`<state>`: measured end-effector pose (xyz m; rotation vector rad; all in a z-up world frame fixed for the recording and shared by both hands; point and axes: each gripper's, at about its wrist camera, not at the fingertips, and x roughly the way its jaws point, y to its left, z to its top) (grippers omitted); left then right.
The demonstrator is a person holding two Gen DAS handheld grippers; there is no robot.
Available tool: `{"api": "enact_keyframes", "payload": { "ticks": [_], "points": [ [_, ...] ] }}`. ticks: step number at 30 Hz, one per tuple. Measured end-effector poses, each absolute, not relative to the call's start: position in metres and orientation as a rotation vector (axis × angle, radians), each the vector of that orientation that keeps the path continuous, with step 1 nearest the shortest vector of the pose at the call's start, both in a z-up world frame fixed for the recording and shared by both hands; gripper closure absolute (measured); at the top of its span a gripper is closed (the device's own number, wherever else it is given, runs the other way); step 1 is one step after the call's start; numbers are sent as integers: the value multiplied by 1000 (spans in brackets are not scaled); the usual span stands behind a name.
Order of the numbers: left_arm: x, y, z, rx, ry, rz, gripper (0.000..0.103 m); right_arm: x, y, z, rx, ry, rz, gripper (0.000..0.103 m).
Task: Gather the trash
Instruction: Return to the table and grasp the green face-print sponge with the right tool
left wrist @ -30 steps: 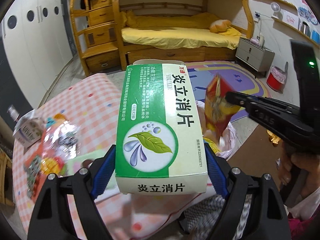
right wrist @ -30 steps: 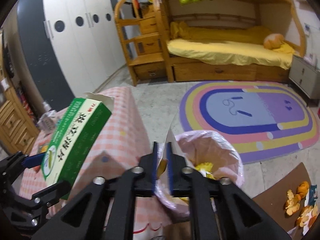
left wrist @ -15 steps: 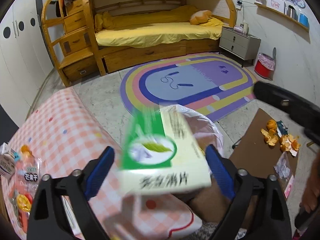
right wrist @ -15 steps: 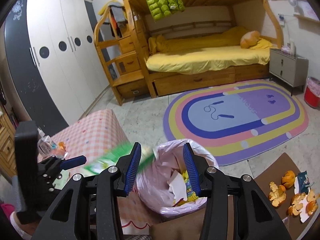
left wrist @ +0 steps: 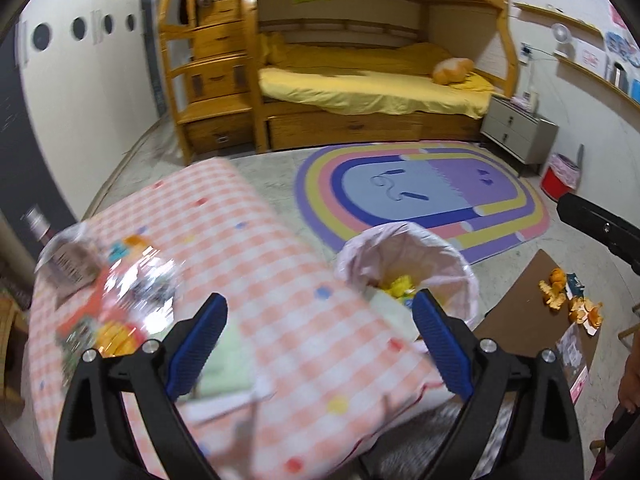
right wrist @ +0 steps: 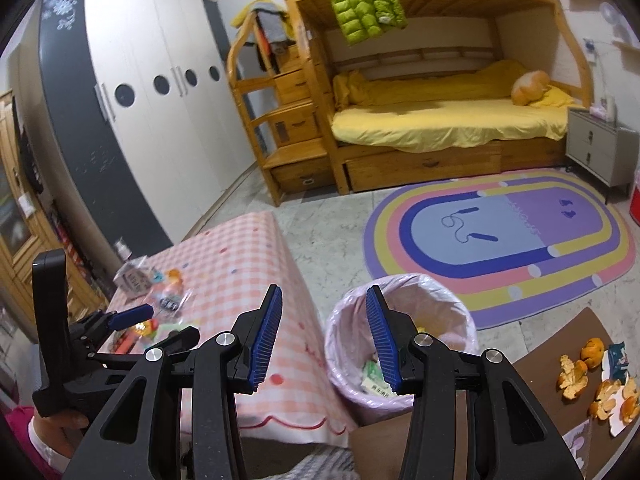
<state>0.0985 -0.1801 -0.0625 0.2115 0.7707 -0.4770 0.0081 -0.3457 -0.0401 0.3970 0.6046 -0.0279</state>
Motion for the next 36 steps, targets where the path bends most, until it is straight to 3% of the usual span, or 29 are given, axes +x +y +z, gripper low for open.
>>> {"api": "enact_keyframes", "payload": {
  "ticks": [11, 27, 36],
  "points": [
    [69, -80, -62, 138, 781, -304, 12, 11, -250, -35, 263, 675, 167, 58],
    [76, 33, -79, 24, 819, -86, 12, 54, -155, -64, 105, 808, 264, 34],
    [91, 54, -90, -5, 839, -40, 12, 104, -132, -94, 123, 897, 244, 32]
  ]
}}
